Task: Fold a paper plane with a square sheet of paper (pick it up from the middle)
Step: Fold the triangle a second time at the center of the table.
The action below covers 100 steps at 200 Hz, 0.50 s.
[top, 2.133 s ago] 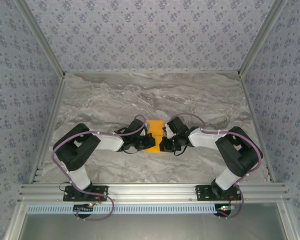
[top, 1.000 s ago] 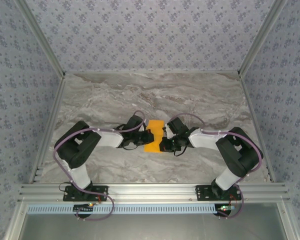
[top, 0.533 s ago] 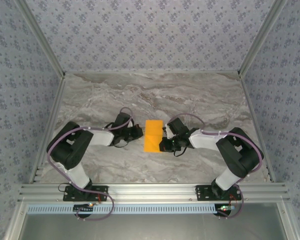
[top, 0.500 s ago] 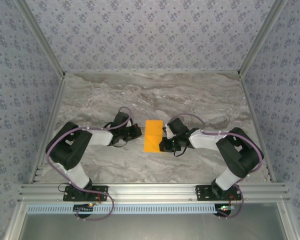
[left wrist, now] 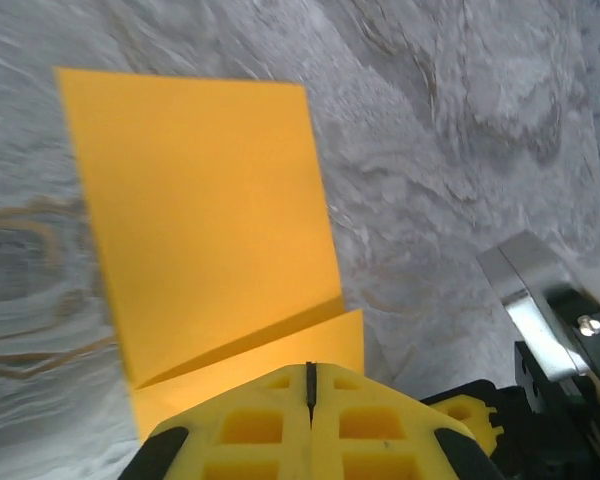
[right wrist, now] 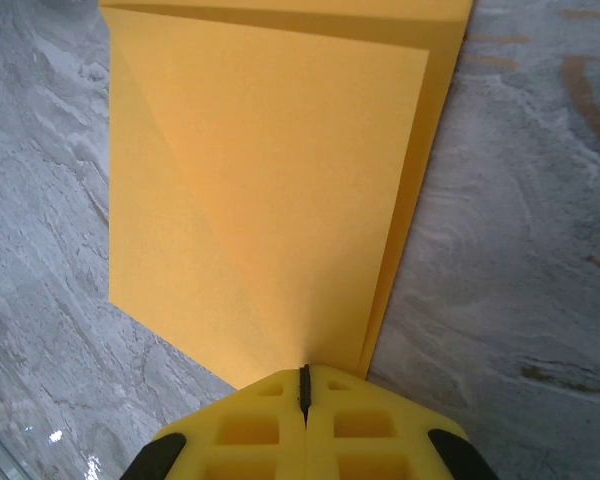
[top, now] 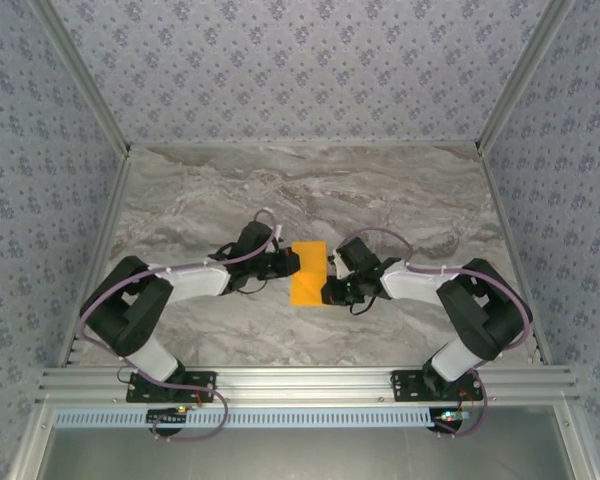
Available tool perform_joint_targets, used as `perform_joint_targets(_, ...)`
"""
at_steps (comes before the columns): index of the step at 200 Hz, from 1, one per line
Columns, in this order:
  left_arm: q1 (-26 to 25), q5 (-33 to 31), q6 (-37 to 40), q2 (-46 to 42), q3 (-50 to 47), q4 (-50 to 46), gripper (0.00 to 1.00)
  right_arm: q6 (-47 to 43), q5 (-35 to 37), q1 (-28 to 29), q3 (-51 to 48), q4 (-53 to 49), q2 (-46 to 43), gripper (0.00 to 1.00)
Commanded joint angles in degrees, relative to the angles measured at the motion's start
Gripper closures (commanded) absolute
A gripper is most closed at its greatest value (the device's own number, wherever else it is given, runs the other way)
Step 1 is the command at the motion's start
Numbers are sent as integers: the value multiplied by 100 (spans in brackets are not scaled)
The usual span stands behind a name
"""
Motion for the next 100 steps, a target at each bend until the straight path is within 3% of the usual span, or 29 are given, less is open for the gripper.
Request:
perform_joint_targets(1, -20, 122, 60, 427, 133, 70, 100, -98, 490, 16, -284, -961, 65, 100)
perform_joint_targets(100, -16, -194, 120, 835, -6, -199, 100, -314, 153, 261, 313, -634, -453, 100)
